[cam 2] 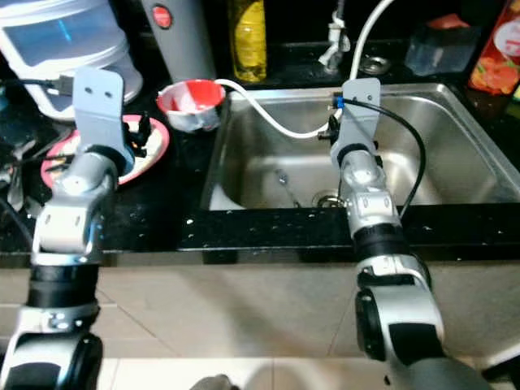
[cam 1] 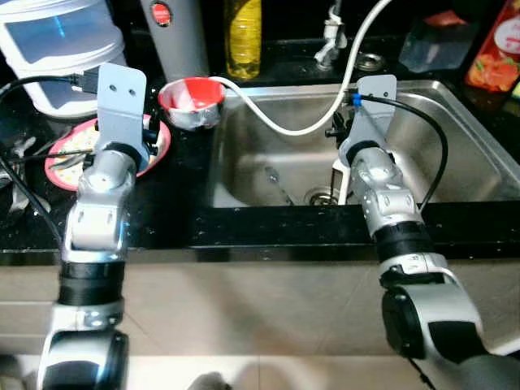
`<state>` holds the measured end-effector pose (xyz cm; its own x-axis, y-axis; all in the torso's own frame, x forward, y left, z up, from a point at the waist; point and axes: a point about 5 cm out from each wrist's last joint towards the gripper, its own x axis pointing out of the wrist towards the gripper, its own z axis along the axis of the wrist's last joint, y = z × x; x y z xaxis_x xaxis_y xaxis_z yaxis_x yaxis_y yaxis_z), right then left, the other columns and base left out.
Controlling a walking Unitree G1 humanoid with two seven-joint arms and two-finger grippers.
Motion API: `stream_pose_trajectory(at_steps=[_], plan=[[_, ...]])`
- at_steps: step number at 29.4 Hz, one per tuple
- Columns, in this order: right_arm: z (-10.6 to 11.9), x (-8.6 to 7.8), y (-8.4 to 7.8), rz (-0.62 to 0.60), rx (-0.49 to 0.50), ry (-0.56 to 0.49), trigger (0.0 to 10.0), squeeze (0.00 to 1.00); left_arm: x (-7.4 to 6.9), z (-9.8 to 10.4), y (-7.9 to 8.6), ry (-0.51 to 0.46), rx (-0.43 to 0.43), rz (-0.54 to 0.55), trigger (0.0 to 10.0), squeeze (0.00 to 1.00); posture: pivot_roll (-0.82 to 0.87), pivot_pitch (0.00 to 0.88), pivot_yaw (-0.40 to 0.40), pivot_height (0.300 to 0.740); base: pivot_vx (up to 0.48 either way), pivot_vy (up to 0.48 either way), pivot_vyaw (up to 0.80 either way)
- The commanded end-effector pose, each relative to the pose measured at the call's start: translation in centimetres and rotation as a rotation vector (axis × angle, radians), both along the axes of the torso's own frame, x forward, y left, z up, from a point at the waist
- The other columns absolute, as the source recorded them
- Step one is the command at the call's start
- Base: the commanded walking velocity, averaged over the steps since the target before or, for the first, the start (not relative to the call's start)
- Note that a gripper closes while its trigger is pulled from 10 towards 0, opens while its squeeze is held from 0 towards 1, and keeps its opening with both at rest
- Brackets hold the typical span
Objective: Kitchen organization
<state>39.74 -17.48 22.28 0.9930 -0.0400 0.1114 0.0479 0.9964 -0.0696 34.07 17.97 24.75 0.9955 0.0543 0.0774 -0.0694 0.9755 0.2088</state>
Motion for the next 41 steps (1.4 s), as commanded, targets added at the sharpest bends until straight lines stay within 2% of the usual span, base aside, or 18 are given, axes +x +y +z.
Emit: stream_pose_trajectory(at_steps=[1,10,17,19,20,21,22,23,25,26,29,30,31,33,34,36,37,41], plan=[[0.0,-0.1,0.2,0.001,0.007,0.001,10.0,0.0,0.0,0.0,-0.1,0.004,-0.006,-0.007,10.0,0.0,0.13,0.0,0.11,0.74,0.0,0.0,0.0],[-0.1,-0.2,0.2,0.002,0.007,0.004,10.0,0.0,0.0,0.0,-0.1,0.005,-0.005,-0.011,10.0,0.0,0.13,0.0,0.111,0.74,0.0,0.0,0.0],[0.2,-0.4,1.4,0.078,-0.026,-0.017,10.0,0.0,-0.2,-0.3,0.1,0.015,-0.011,0.005,10.0,0.0,0.14,0.0,0.112,0.74,0.0,0.0,0.0],[1.5,-0.7,3.4,0.217,-0.044,-0.077,10.0,0.0,-0.8,-1.2,0.4,0.027,-0.007,0.034,10.0,0.0,0.15,0.0,0.116,0.74,0.0,0.0,0.0],[2.6,-1.1,4.9,0.325,-0.072,-0.12,10.0,0.0,-1.5,-1.7,0.9,0.012,0.062,0.078,10.0,0.0,0.15,0.0,0.109,0.74,0.0,0.0,0.0],[2.6,-1.1,4.9,0.325,-0.072,-0.12,10.0,0.0,-1.5,-1.7,0.9,0.012,0.062,0.078,10.0,0.0,0.15,0.0,0.109,0.74,0.0,0.0,0.0],[3.5,-1.7,6.6,0.453,-0.096,-0.149,10.0,0.0,-2.2,-2.3,1.4,-0.004,0.107,0.124,10.0,0.0,0.16,0.0,0.097,0.74,0.0,0.0,0.0],[4.1,-2.1,7.6,0.532,-0.112,-0.163,10.0,0.0,-2.8,-2.6,1.8,-0.015,0.136,0.153,10.0,0.0,0.16,0.0,0.089,0.74,0.0,0.0,0.0],[4.6,-2.7,9.1,0.638,-0.134,-0.171,10.0,0.0,-3.6,-2.6,2.6,-0.036,0.127,0.218,10.0,0.0,0.17,0.0,0.08,0.74,0.0,0.0,0.0],[4.7,-3.0,9.9,0.681,-0.147,-0.18,10.0,0.0,-4.1,-2.6,2.9,-0.06,0.151,0.254,10.0,0.0,0.18,0.0,0.068,0.74,0.0,0.0,0.0],[4.8,-3.2,10.4,0.709,-0.156,-0.187,10.0,0.0,-4.4,-2.6,3.1,-0.077,0.171,0.277,10.0,0.0,0.18,0.0,0.068,0.74,0.0,0.0,0.0],[4.8,-3.1,12.4,0.742,-0.178,-0.188,10.0,0.0,-5.2,-3.6,3.2,-0.068,0.193,0.29,10.0,0.0,0.19,0.0,0.052,0.74,0.0,0.0,0.0],[4.8,-3.1,12.4,0.742,-0.178,-0.188,10.0,0.0,-5.2,-3.6,3.2,-0.068,0.193,0.29,10.0,0.0,0.19,0.0,0.052,0.74,0.0,0.0,0.0],[4.7,-3.0,14.2,0.769,-0.218,-0.193,10.0,0.0,-5.7,-4.9,3.3,-0.023,0.158,0.297,10.0,0.0,0.19,0.0,0.049,0.74,0.0,0.0,0.0],[4.5,-3.1,15.5,0.792,-0.306,-0.21,10.0,0.0,-5.9,-5.5,3.3,-0.002,0.145,0.3,10.0,0.0,0.19,0.0,0.048,0.74,0.0,0.0,0.0],[4.3,-3.3,17.1,0.821,-0.435,-0.227,10.0,0.0,-6.1,-6.2,3.2,0.012,0.145,0.302,10.0,0.0,0.19,0.0,0.042,0.74,0.0,0.0,0.0],[4.2,-3.2,17.4,0.818,-0.465,-0.223,10.0,0.0,-6.2,-6.3,3.1,0.013,0.149,0.299,10.0,0.0,0.19,0.0,0.038,0.74,0.0,0.0,0.0],[4.8,-2.3,17.5,0.796,-0.479,-0.19,10.0,0.0,-6.2,-6.5,3.0,0.013,0.154,0.311,10.0,0.0,0.18,0.023,0.032,0.74,0.0,0.0,0.0]])
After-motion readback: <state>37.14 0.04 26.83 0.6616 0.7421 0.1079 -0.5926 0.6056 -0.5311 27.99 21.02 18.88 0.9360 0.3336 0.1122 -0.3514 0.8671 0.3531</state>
